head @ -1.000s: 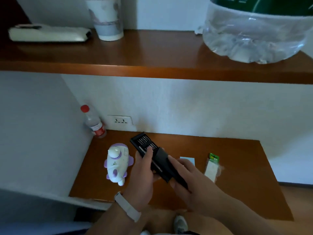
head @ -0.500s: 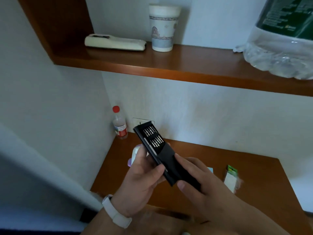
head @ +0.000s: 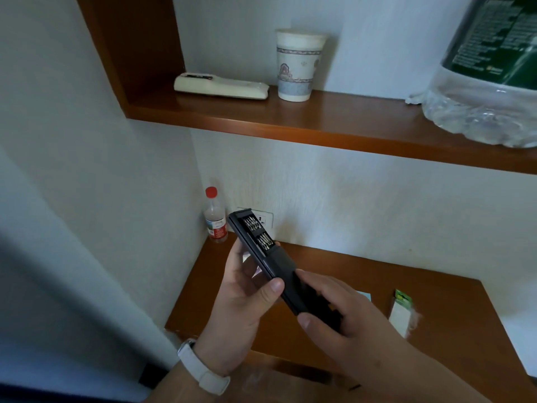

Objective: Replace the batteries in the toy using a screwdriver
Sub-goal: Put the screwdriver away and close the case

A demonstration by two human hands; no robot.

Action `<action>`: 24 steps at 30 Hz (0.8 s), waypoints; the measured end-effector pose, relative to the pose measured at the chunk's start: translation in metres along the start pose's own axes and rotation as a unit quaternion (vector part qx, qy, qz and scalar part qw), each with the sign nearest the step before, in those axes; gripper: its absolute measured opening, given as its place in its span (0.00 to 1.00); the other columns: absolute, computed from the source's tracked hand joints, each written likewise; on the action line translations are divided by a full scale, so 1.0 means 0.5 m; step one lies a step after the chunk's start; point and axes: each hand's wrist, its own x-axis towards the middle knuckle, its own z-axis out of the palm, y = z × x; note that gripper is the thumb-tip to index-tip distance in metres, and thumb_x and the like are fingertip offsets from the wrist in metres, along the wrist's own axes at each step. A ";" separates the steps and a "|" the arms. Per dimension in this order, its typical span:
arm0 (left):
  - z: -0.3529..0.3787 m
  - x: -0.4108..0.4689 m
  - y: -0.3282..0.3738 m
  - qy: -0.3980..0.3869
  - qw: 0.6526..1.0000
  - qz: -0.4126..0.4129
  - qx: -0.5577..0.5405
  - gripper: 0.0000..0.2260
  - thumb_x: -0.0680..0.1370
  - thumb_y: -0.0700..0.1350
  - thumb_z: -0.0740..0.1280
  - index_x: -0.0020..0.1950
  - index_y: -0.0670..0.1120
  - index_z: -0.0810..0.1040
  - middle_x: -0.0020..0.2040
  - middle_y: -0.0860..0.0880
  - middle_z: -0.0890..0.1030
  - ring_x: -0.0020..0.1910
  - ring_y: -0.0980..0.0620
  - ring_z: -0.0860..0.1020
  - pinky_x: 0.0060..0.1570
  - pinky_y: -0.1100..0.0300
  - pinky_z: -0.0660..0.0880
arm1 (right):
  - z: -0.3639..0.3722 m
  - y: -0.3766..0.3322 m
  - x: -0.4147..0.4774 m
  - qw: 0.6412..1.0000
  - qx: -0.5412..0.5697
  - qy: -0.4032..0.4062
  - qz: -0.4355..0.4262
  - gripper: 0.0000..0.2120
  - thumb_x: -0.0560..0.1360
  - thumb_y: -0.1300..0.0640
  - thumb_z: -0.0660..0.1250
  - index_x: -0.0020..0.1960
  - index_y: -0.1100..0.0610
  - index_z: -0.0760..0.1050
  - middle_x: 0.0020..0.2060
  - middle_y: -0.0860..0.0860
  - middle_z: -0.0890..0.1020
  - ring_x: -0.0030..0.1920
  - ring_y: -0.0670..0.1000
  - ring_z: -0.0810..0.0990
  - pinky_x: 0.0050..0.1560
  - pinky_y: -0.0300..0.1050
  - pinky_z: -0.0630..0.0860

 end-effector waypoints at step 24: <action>-0.038 0.006 0.014 0.055 0.991 -0.002 -0.123 0.40 0.68 0.49 0.80 0.75 0.48 0.65 0.65 0.39 0.74 0.66 0.27 0.73 0.59 0.26 0.69 | -0.024 -0.012 -0.024 0.998 -0.016 -0.061 0.016 0.25 0.77 0.40 0.64 0.72 0.31 0.61 0.61 0.30 0.71 0.60 0.36 0.72 0.58 0.38 0.75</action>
